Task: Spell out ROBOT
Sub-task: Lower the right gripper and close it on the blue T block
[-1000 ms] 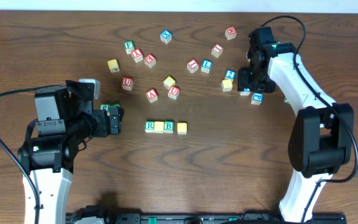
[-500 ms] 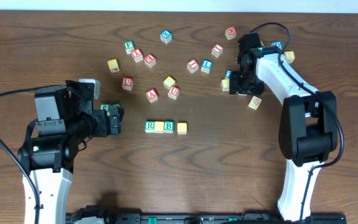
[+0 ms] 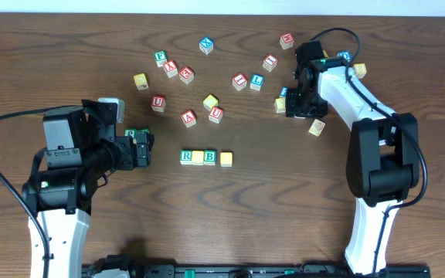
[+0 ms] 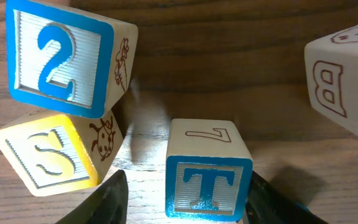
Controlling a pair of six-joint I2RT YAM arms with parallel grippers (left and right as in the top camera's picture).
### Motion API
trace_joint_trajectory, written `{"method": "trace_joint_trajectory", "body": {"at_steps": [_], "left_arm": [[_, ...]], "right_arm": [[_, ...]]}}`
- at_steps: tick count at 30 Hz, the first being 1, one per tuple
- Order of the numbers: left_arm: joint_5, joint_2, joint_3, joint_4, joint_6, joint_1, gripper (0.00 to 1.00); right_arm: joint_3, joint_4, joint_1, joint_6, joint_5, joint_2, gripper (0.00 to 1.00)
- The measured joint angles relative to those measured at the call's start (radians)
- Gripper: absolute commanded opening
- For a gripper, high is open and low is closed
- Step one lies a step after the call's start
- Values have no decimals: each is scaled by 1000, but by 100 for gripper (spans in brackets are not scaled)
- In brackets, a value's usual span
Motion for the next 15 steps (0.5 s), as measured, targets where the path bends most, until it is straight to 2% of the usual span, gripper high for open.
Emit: {"method": "trace_joint_trajectory", "body": {"at_steps": [13, 15], "left_arm": [[0, 0, 0, 0, 0, 0, 97], [0, 0, 0, 0, 0, 0, 97]], "right_arm": [[0, 26, 0, 25, 38, 0, 47], [0, 32, 0, 28, 43, 0, 43]]}}
